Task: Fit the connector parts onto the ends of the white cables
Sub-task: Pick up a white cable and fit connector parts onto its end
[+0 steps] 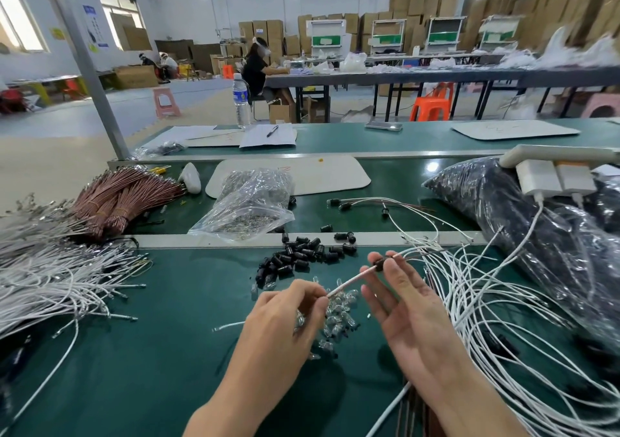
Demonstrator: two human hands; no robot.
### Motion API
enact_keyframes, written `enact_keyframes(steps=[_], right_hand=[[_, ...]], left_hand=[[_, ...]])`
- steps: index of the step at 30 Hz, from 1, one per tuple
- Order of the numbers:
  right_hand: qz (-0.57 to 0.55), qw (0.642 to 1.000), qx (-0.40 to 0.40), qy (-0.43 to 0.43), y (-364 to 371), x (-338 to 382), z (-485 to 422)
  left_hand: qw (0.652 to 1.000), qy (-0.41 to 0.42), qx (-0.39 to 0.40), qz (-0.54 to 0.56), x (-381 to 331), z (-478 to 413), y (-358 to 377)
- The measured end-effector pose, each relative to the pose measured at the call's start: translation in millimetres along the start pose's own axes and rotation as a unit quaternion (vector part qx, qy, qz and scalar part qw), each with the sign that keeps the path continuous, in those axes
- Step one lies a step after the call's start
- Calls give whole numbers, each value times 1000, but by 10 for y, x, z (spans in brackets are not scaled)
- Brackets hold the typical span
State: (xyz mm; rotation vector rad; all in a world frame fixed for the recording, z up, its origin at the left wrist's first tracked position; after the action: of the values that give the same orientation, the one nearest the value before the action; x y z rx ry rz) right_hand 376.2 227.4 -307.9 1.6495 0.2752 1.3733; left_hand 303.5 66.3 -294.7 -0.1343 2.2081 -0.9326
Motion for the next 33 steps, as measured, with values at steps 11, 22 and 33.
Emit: enact_keyframes(steps=[11,22,33], right_hand=[[7,999,24,31,79,-56,10],[68,998,19,0,86,-100,16],[56,998,-4,-10,36,-75,4]], left_hand=[[991,82,-56,-87,-142,-36,-124],[998,35,-39,-24,-52,-12,-87],[994,75,-39,-73,-58,-36,-95]])
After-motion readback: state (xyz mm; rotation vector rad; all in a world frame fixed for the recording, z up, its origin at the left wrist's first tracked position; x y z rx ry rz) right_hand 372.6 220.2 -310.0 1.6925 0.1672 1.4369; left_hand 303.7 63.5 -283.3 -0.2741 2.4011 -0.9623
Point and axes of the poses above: each hand's wrist, its own z-axis away from the middle knuckle, its own y-axis out of the palm, x = y × z, the point moved 6 cm from there along -z, towards the middle knuckle
